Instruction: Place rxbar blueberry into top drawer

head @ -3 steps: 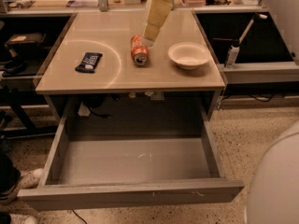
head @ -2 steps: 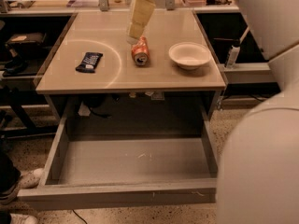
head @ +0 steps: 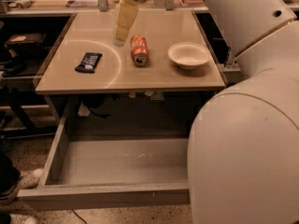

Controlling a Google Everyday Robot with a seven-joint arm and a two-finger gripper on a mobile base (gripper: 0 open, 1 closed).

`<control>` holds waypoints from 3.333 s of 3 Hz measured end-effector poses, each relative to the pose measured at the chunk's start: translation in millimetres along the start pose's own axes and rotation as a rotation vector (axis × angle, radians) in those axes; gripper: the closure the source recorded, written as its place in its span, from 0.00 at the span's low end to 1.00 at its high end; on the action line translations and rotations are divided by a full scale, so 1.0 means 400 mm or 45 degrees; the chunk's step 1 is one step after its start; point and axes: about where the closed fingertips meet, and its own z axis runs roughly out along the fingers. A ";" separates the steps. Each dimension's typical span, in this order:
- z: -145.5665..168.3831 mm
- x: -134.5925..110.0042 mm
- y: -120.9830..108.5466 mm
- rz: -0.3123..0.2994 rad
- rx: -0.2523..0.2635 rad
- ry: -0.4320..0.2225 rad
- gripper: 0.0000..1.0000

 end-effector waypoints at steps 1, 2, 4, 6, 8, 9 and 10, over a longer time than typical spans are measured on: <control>0.000 0.000 0.000 0.000 0.000 0.000 0.00; 0.096 -0.017 -0.024 0.001 -0.063 0.086 0.00; 0.249 -0.058 -0.071 -0.012 -0.097 0.152 0.00; 0.399 -0.123 -0.081 -0.036 -0.183 0.156 0.00; 0.441 -0.117 -0.128 0.018 -0.140 0.071 0.00; 0.481 -0.104 -0.120 0.077 -0.182 0.040 0.00; 0.537 -0.097 -0.095 0.109 -0.253 0.049 0.00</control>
Offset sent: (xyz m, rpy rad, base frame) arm 0.0574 0.0644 -0.0614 -0.2435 0.1466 0.0089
